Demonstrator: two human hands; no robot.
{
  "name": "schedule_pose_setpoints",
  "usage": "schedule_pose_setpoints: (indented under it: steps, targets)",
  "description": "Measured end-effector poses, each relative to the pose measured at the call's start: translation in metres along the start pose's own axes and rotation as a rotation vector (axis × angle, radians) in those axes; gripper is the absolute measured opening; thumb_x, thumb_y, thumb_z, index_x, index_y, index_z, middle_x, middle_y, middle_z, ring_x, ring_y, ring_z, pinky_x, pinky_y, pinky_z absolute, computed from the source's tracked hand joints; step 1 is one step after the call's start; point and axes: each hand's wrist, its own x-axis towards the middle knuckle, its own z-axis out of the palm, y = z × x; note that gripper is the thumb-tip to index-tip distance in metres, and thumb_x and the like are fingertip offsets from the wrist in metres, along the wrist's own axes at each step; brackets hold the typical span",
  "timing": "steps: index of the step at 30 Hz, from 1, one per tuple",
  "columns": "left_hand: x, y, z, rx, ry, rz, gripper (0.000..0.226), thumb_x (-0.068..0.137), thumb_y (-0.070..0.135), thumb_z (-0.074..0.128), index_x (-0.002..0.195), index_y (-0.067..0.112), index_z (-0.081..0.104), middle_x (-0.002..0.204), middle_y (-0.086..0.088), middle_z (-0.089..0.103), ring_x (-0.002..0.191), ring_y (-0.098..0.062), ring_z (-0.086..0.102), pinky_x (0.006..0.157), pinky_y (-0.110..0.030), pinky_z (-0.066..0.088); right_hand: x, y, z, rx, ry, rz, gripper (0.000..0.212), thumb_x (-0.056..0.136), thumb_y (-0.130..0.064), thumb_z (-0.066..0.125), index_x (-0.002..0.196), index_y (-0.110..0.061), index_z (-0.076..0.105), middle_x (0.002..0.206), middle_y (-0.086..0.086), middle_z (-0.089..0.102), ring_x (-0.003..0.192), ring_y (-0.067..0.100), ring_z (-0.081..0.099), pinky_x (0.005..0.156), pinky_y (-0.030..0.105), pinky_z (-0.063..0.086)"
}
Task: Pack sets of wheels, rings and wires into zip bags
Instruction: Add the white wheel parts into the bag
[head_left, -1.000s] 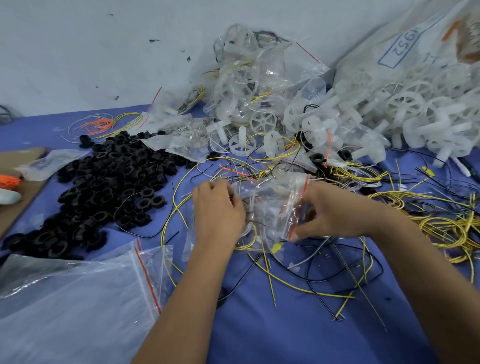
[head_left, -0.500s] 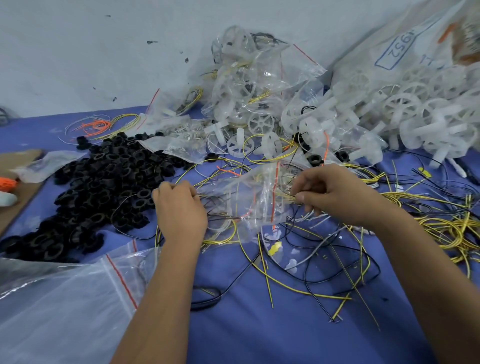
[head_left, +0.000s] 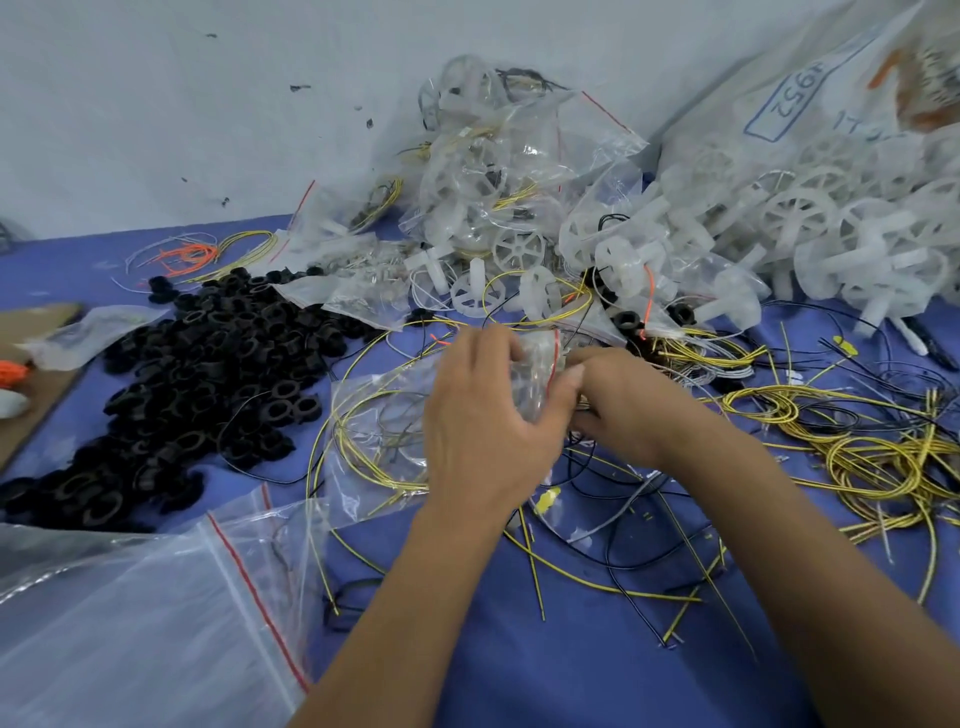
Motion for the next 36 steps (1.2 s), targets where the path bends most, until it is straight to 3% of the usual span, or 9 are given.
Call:
schedule_pose_setpoints:
  steps: [5,11,15,19,21,25,27,30,36]
  targets:
    - [0.000,-0.009,0.003,-0.058,0.006,0.004,0.014,0.089,0.017,0.067,0.084,0.012,0.055,0.079,0.003,0.055,0.074,-0.020,0.052,0.068,-0.043,0.045,0.001,-0.006,-0.006,0.045,0.043,0.022,0.010,0.083,-0.010,0.076,0.082,-0.021,0.074,0.088,-0.003,0.063,0.083,0.017,0.061,0.076,0.033,0.046]
    - [-0.002,-0.005,0.001,-0.167,0.140,0.058,0.016,0.094,0.009,0.066,0.080,0.008,0.057,0.072,0.001,0.057,0.068,-0.019,0.050,0.062,-0.036,0.042,0.008,-0.034,-0.018,0.693,-0.066,0.166,0.042,0.082,0.011,0.057,0.055,-0.020,0.065,0.049,-0.006,0.057,0.043,0.009,0.048,0.044,0.019,0.040]
    - [-0.005,0.001,-0.001,-0.178,0.233,0.199,0.017,0.096,0.009,0.062,0.080,0.004,0.059,0.074,-0.002,0.057,0.069,-0.018,0.048,0.066,-0.019,0.034,0.023,-0.046,0.004,0.914,-0.113,0.264,0.029,0.095,0.016,0.038,0.093,-0.005,0.057,0.068,0.014,0.055,0.062,0.022,0.051,0.055,0.030,0.042]
    - [-0.005,0.002,-0.003,-0.229,0.279,0.269,0.014,0.096,0.006,0.062,0.082,0.004,0.061,0.078,0.004,0.054,0.072,-0.008,0.045,0.072,-0.009,0.032,0.037,-0.040,0.018,0.970,-0.114,0.338,0.037,0.106,0.000,0.036,0.073,-0.012,0.048,0.059,0.001,0.058,0.052,0.015,0.056,0.037,0.019,0.047]
    - [-0.001,-0.003,-0.007,-0.247,0.315,0.240,0.017,0.099,0.013,0.056,0.083,0.007,0.061,0.080,0.009,0.052,0.073,-0.002,0.045,0.071,-0.012,0.035,0.046,-0.043,0.017,1.036,-0.194,0.233,0.041,0.096,0.015,0.046,0.067,-0.013,0.054,0.056,0.000,0.060,0.054,0.014,0.058,0.047,0.025,0.050]
    - [0.010,-0.022,-0.013,-0.083,0.390,-0.007,0.025,0.102,0.023,0.044,0.090,0.008,0.059,0.089,-0.002,0.058,0.084,-0.022,0.050,0.076,-0.030,0.036,0.040,-0.049,0.014,0.902,-0.309,-0.013,0.024,0.077,0.025,0.052,0.090,0.009,0.063,0.090,0.038,0.063,0.077,0.032,0.060,0.061,0.062,0.050]
    - [0.011,-0.030,-0.010,0.046,0.266,-0.170,0.032,0.103,0.032,0.039,0.100,0.009,0.061,0.103,-0.005,0.060,0.098,-0.026,0.050,0.087,-0.031,0.035,0.039,-0.049,0.012,0.955,-0.304,-0.060,0.026,0.081,0.023,0.053,0.092,0.003,0.065,0.091,0.037,0.063,0.080,0.033,0.059,0.064,0.067,0.047]
    - [0.009,-0.040,-0.002,0.184,-0.073,-0.301,0.045,0.106,0.042,0.033,0.121,0.011,0.062,0.130,-0.010,0.057,0.122,-0.030,0.045,0.108,-0.036,0.032,0.039,-0.035,0.007,0.896,-0.266,-0.028,0.014,0.093,0.011,0.053,0.098,0.004,0.064,0.087,0.028,0.062,0.077,0.029,0.060,0.069,0.044,0.051]
    - [0.007,-0.052,0.000,0.479,-0.466,-0.255,0.055,0.107,0.047,0.024,0.150,0.019,0.043,0.168,-0.011,0.022,0.157,-0.032,0.010,0.128,-0.044,0.008,0.040,-0.008,-0.018,0.761,-0.314,0.173,0.021,0.099,0.003,0.055,0.097,-0.003,0.075,0.087,0.018,0.077,0.072,0.020,0.075,0.061,0.025,0.058]
